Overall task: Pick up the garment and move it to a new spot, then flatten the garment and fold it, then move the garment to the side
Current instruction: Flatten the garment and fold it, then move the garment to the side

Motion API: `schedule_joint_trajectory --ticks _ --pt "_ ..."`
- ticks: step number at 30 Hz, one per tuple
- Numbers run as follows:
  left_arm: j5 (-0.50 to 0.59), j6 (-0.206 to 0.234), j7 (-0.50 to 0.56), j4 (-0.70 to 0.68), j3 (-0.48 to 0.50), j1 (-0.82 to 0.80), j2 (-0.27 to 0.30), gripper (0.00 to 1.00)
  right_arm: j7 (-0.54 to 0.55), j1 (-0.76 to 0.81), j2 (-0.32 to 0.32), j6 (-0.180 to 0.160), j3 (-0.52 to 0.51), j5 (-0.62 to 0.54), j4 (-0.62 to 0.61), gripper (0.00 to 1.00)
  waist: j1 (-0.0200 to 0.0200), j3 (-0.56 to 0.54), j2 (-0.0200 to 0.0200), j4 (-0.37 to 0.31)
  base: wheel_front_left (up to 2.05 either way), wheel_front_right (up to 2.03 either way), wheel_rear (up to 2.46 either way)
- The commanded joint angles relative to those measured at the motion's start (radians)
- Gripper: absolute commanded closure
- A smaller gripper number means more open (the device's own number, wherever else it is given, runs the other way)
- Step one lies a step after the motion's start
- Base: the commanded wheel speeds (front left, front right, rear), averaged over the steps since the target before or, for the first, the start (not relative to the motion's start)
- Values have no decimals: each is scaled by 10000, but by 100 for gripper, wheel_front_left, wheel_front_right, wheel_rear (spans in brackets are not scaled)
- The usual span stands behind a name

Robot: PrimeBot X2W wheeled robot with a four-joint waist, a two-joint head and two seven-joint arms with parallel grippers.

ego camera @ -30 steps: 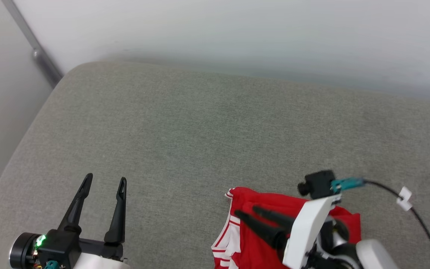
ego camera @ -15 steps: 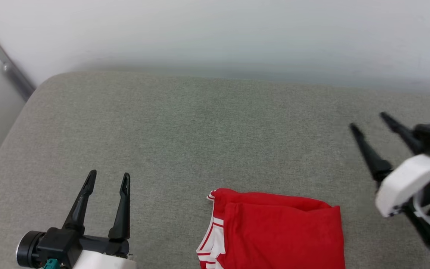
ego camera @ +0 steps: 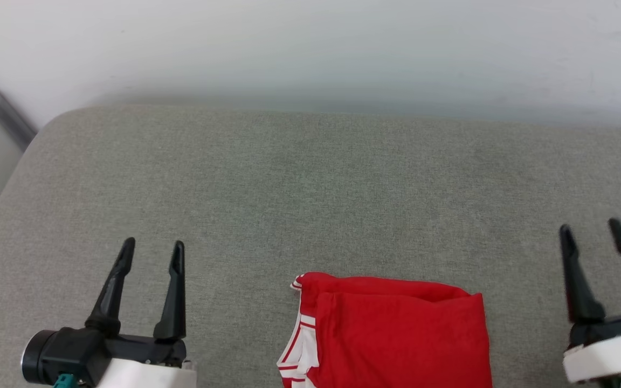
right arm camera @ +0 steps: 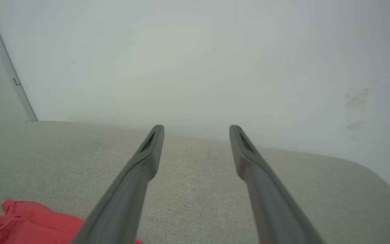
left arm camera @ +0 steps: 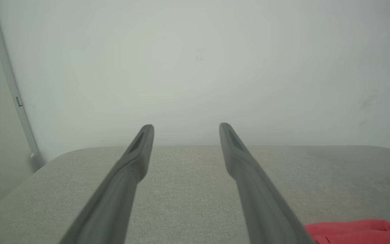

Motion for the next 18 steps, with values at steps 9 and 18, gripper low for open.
schedule_joint_trajectory --ticks 9,18 --pt "-97 -17 -25 134 -270 261 62 0 -746 636 585 -4 267 -167 -64 0 0 -115 -1 -37 0 0 0" --pt "-146 -18 -25 314 -482 292 180 0 -797 653 908 -4 59 -342 3 0 0 -141 -1 -78 0 0 0"
